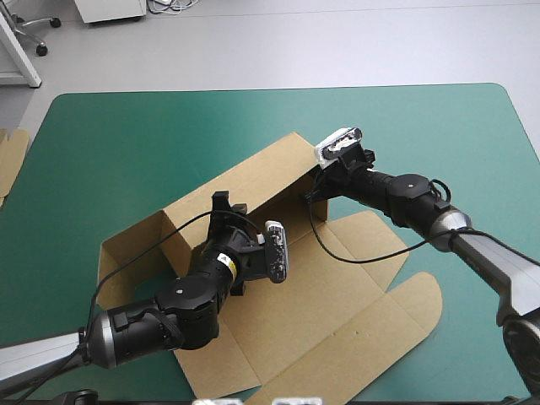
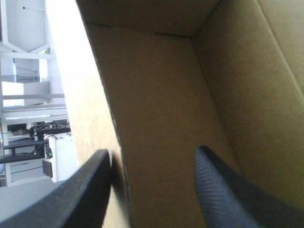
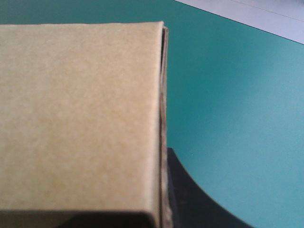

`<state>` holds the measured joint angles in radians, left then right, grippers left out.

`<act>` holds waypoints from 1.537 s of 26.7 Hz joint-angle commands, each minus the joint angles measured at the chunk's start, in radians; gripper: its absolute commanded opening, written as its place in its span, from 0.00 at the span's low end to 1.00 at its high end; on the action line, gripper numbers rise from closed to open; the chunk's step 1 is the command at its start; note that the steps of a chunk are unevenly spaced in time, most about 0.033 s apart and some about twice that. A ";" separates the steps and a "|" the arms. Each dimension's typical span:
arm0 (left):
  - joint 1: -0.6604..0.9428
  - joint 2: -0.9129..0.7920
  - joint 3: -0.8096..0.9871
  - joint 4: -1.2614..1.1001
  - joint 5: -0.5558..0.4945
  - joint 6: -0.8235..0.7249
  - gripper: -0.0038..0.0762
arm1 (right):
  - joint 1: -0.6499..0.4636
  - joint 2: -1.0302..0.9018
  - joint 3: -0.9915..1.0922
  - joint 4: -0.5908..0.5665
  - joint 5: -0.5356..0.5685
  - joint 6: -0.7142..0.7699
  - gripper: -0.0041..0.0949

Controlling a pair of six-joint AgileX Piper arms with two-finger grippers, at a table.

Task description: Fold the box

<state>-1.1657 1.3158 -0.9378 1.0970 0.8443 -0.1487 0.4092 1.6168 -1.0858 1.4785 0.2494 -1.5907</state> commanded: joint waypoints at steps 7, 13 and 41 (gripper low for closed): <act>-0.010 -0.024 -0.088 0.155 0.076 -0.154 0.51 | 0.008 -0.029 -0.025 0.024 0.021 0.001 0.02; -0.012 -0.024 -0.166 0.060 0.052 -0.159 0.38 | 0.008 -0.029 -0.025 0.024 0.003 -0.001 0.02; 1.340 0.091 -0.733 -1.452 0.107 0.478 0.04 | 0.006 -0.031 -0.027 -0.003 -0.010 0.049 0.02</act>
<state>0.1039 1.4161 -1.6524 -0.1727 0.9815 0.2549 0.4161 1.6184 -1.0858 1.4783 0.2297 -1.5872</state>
